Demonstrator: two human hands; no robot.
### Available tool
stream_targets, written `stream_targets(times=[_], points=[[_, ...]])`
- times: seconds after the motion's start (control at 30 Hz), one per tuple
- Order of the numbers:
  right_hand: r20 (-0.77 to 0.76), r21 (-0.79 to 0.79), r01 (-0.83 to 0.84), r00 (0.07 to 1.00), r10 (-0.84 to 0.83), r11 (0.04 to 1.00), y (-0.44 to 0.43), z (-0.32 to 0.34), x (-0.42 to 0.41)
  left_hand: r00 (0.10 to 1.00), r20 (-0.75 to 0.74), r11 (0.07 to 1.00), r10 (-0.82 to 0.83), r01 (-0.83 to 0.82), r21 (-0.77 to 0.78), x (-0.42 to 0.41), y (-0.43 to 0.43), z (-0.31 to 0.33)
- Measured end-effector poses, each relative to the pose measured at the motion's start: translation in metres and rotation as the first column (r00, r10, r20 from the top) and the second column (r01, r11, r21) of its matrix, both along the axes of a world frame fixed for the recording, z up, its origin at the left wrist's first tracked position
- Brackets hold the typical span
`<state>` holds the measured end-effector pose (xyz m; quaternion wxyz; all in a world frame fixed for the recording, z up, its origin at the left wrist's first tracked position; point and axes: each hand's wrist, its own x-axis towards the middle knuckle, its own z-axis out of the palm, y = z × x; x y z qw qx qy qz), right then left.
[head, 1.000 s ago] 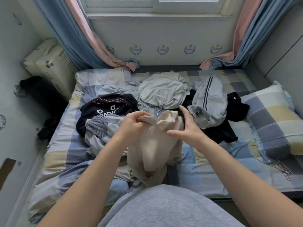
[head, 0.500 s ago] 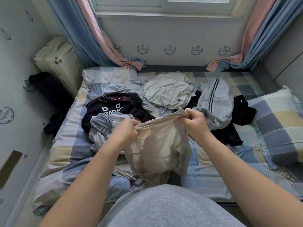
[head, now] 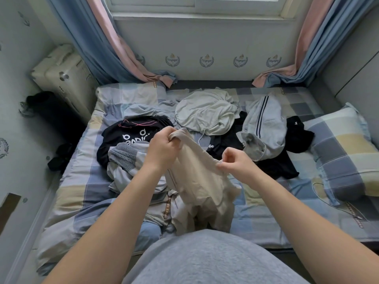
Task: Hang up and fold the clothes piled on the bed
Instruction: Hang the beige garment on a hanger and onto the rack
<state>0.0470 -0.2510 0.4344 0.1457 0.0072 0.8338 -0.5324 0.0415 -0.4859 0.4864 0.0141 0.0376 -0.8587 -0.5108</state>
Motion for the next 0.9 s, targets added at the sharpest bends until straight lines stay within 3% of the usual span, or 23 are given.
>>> stream_targets(times=[0.1,0.17,0.27,0.4,0.53,0.67,0.77,0.9], points=[[0.042,-0.05,-0.106,0.993,0.108,0.993,-0.011,0.008,-0.003,0.999,-0.005,0.998,-0.047,0.047,-0.03,-0.004,0.012,0.007],[0.06,0.037,-0.182,0.982,0.179,0.983,-0.014,0.012,-0.004,0.998,-0.032,0.997,-0.053,0.051,-0.057,-0.005,0.012,0.006],[-0.162,0.214,-0.027,0.985,0.063,0.977,-0.009,0.017,-0.01,0.995,-0.058,0.981,-0.076,0.064,-0.183,-0.007,-0.001,-0.002],[-0.222,-0.038,0.204,0.953,-0.208,0.978,0.01,0.04,-0.018,1.0,0.01,0.939,-0.013,0.015,-0.344,-0.007,-0.02,-0.026],[-0.227,-0.094,0.22,0.945,-0.236,0.971,0.026,0.06,-0.018,0.959,0.114,0.898,0.258,-0.195,-0.394,-0.003,-0.035,-0.043],[-0.126,-0.059,0.123,0.984,-0.129,0.991,0.031,0.061,-0.009,0.954,0.167,0.949,0.251,-0.208,-0.236,-0.007,-0.036,-0.042],[-0.143,-0.032,0.168,0.975,-0.171,0.985,0.03,0.054,-0.008,0.962,0.173,0.977,0.21,-0.201,-0.069,-0.011,-0.034,-0.035],[-0.22,-0.026,0.238,0.946,-0.238,0.971,0.033,0.052,-0.013,0.91,0.367,0.97,0.193,-0.233,0.066,-0.02,-0.03,-0.03]])
